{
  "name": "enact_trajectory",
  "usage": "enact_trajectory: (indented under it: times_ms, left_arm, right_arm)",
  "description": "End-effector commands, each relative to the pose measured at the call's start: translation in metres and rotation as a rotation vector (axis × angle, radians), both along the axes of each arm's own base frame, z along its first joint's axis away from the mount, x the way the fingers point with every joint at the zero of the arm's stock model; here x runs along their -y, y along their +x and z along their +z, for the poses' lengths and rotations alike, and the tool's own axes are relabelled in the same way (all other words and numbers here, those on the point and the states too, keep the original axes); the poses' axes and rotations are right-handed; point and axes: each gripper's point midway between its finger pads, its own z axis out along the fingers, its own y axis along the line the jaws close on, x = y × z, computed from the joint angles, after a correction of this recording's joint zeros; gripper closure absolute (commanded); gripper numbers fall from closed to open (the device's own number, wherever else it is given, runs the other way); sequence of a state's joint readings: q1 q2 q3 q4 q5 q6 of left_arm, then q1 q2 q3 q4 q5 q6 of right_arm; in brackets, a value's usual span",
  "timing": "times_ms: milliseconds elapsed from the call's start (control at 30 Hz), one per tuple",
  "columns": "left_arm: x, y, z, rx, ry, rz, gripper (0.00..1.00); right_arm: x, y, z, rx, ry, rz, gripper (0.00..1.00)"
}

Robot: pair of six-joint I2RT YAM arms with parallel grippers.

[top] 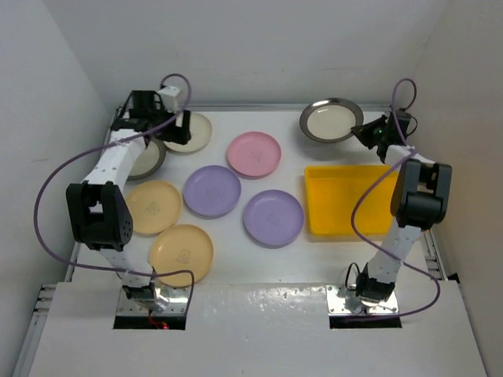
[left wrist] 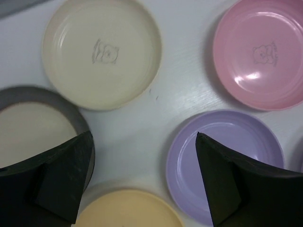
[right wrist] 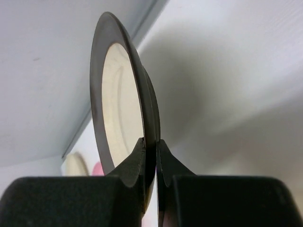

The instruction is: Place the plates into the plastic bin on the countertop

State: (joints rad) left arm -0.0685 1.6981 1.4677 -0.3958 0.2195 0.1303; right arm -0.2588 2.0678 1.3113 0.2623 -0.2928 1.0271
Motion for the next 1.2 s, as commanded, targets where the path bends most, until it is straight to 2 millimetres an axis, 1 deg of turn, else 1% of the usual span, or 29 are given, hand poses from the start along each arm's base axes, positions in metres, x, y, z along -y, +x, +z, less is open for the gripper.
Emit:
enact_trajectory:
  times_ms: [0,33,67,100,133,167,200,233,267,300,333,367,400,433,467,500,567,600,700,733,767,800,833,900,933,1000,1033,1133,1167]
  left_arm:
    - [-0.053,-0.023,-0.004,-0.181,-0.174,0.153,0.10]
    - [-0.063,-0.034,-0.022,-0.281,-0.207,0.195,0.11]
    - [-0.073,-0.032,-0.018,-0.293,-0.239,0.218,0.11]
    - [-0.103,-0.033,-0.021,-0.316,-0.272,0.292,0.13]
    - [-0.114,-0.038,-0.026,-0.365,-0.303,0.325,0.17]
    - [-0.136,-0.031,-0.028,-0.371,-0.357,0.357,0.18]
    - [-0.148,-0.030,-0.031,-0.378,-0.371,0.388,0.18]
    - [-0.159,-0.028,-0.033,-0.376,-0.375,0.408,0.18]
    - [-0.173,-0.024,-0.040,-0.384,-0.359,0.458,0.18]
    - [-0.188,-0.027,-0.047,-0.393,-0.346,0.501,0.18]
    - [-0.198,-0.024,-0.049,-0.381,-0.328,0.527,0.18]
    - [-0.205,-0.026,-0.052,-0.377,-0.313,0.540,0.18]
    - [-0.215,-0.028,-0.059,-0.381,-0.312,0.554,0.18]
    - [-0.215,-0.028,-0.063,-0.381,-0.305,0.548,0.18]
    - [-0.223,-0.027,-0.065,-0.361,-0.296,0.550,0.16]
    - [-0.221,-0.030,-0.070,-0.367,-0.297,0.550,0.16]
    - [-0.234,-0.031,-0.074,-0.350,-0.290,0.577,0.14]
    - [-0.238,-0.033,-0.077,-0.348,-0.292,0.586,0.14]
    - [-0.246,-0.034,-0.097,-0.372,-0.287,0.620,0.14]
    - [-0.255,-0.035,-0.097,-0.363,-0.276,0.642,0.14]
    - [-0.257,-0.034,-0.109,-0.383,-0.278,0.660,0.14]
    - [-0.266,-0.034,-0.108,-0.370,-0.268,0.679,0.14]
    - [-0.269,-0.036,-0.116,-0.387,-0.255,0.696,0.14]
    - [-0.273,-0.032,-0.120,-0.376,-0.246,0.702,0.14]
    - [-0.276,-0.037,-0.124,-0.385,-0.250,0.711,0.14]
    - [-0.281,-0.032,-0.123,-0.351,-0.255,0.710,0.14]
    - [-0.278,-0.031,-0.128,-0.357,-0.269,0.697,0.14]
    - [-0.285,-0.029,-0.131,-0.345,-0.269,0.706,0.14]
    - [-0.283,-0.029,-0.136,-0.355,-0.279,0.698,0.14]
  right_arm:
    - [-0.006,-0.019,0.169,0.402,-0.054,0.031,1.00]
    - [-0.009,-0.042,0.167,0.375,-0.051,0.023,1.00]
    - [-0.009,-0.066,0.162,0.353,-0.048,0.005,1.00]
    - [-0.013,-0.089,0.158,0.338,-0.059,0.003,1.00]
    - [-0.011,-0.110,0.125,0.232,-0.033,-0.016,1.00]
    - [-0.012,-0.127,0.135,0.244,-0.050,-0.024,1.00]
    - [-0.019,-0.153,0.118,0.206,-0.044,-0.024,1.00]
    - [-0.018,-0.171,0.099,0.123,-0.034,-0.042,1.00]
    - [-0.019,-0.188,0.121,0.178,-0.070,-0.052,1.00]
    - [-0.025,-0.213,0.081,0.052,-0.047,-0.055,1.00]
    - [-0.020,-0.224,0.072,0.021,-0.055,-0.079,1.00]
    - [-0.021,-0.236,0.087,0.069,-0.077,-0.093,1.00]
    - [-0.019,-0.246,0.073,0.040,-0.072,-0.110,1.00]
    - [-0.020,-0.258,0.056,-0.011,-0.068,-0.113,1.00]
    - [-0.016,-0.267,0.052,-0.006,-0.086,-0.145,1.00]
    - [-0.011,-0.272,0.053,0.002,-0.100,-0.170,1.00]
    - [-0.003,-0.282,0.037,-0.024,-0.109,-0.213,1.00]
    - [-0.003,-0.283,0.032,-0.028,-0.113,-0.209,1.00]
    - [-0.001,-0.286,0.019,-0.085,-0.088,-0.214,1.00]
    - [-0.001,-0.286,0.018,-0.094,-0.090,-0.212,1.00]
    - [0.000,-0.288,0.012,-0.120,-0.087,-0.216,1.00]
    - [0.000,-0.290,0.007,-0.142,-0.082,-0.218,1.00]
    - [0.005,-0.291,0.006,-0.160,-0.092,-0.243,1.00]
    - [0.009,-0.295,0.009,-0.185,-0.118,-0.257,1.00]
    - [0.017,-0.298,0.010,-0.198,-0.146,-0.292,1.00]
    - [0.026,-0.302,0.017,-0.191,-0.190,-0.336,1.00]
    - [0.030,-0.303,0.018,-0.189,-0.195,-0.362,1.00]
    - [0.029,-0.297,0.018,-0.148,-0.167,-0.361,1.00]
    - [0.027,-0.297,0.008,-0.176,-0.147,-0.351,1.00]
